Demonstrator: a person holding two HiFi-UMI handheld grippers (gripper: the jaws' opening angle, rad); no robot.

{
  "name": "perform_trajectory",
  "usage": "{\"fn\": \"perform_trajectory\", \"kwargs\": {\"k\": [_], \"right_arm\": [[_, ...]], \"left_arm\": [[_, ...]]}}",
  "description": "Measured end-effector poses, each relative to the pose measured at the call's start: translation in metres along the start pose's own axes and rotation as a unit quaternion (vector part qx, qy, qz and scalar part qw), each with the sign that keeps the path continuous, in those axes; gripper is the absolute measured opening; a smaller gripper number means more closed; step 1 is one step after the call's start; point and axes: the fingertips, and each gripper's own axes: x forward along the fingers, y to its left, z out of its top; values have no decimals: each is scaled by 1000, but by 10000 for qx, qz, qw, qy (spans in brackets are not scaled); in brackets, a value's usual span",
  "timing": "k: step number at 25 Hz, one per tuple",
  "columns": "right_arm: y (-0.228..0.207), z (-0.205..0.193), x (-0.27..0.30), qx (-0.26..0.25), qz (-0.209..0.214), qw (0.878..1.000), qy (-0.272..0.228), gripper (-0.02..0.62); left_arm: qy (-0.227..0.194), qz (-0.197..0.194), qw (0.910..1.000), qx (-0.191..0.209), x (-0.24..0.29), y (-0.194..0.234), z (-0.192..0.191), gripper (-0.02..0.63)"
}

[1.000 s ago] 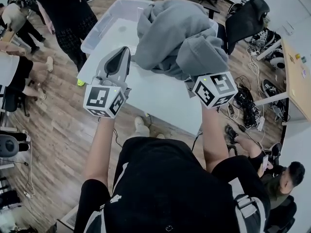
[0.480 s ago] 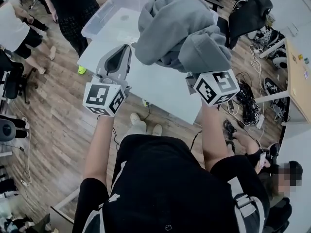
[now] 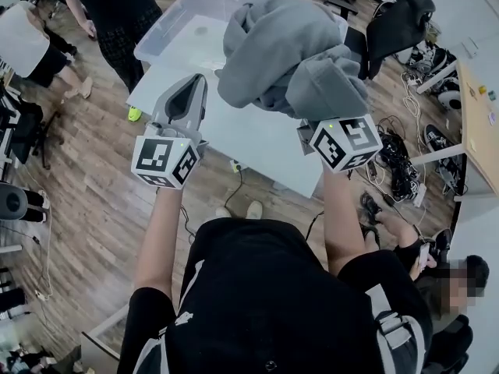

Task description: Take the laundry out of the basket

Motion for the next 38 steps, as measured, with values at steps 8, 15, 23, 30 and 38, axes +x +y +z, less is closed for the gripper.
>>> {"fn": "perform_trajectory", "kwargs": {"k": [8,15,23,30,38], "right_arm": [[12,-1,-3,-64,-41,10000,57,199],[14,-2,-7,-15,-250,9997,65,199],[20,-7,-13,33,-456,9989,70,201],[26,-5,-15,27,-543,9985,68,201],[29,-4,-16,3,-579,9983,68,201]], "left_arm": [[-42,-114,9999,-48,0,3,4,8],[-38,-159,9998,-87,-6,10,4,8],[-53,-193,9997,-121,-17,15,4,8],[-81,-296,9995,-120,-19,17,8,8],[-123,-351,9992,-161,-19,20,12,8]]}}
